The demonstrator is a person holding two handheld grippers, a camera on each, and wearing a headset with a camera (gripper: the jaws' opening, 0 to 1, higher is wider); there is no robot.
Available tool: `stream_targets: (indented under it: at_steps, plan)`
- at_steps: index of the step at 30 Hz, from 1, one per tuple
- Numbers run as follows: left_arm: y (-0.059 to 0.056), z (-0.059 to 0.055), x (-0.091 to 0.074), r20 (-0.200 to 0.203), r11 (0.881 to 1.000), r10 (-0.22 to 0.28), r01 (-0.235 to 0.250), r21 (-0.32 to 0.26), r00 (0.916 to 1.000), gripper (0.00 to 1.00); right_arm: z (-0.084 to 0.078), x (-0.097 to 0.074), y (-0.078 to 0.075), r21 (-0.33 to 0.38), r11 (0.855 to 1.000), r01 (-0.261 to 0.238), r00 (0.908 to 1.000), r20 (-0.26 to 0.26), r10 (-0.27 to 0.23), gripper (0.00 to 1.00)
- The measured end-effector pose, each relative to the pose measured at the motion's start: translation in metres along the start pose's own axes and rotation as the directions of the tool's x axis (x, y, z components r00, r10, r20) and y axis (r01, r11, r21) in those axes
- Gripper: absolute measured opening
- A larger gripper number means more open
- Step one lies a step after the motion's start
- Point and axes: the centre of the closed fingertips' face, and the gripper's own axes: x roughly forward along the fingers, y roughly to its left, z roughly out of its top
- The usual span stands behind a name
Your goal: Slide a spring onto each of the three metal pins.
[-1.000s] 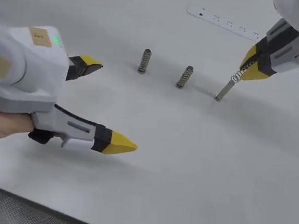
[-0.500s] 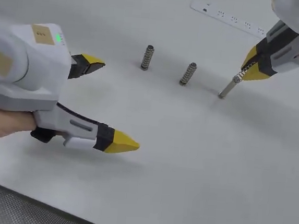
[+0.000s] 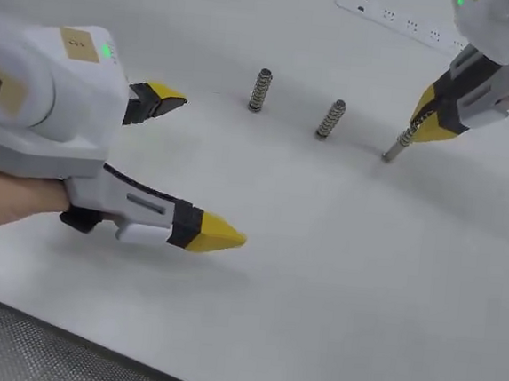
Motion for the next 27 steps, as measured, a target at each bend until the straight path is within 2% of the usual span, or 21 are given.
stream_targets:
  at_steps: [10,16,27]
  plan:
    - [0.005,0.000,-0.001,0.006,1.000,0.010,-0.010,-0.006,0.9999,0.98,-0.001,0.018,-0.003,0.012,1.000,-0.021,0.9997,-0.013,0.021,0.08]
    - [0.007,-0.003,-0.001,-0.004,1.000,0.014,-0.014,-0.002,0.9999,0.98,-0.002,0.025,-0.001,0.014,0.999,-0.029,0.9994,-0.020,0.029,0.08]
    - [0.006,-0.003,0.000,0.000,1.000,0.014,-0.014,-0.002,0.9999,0.98,-0.003,0.027,0.001,0.016,0.999,-0.027,0.9994,-0.022,0.028,0.08]
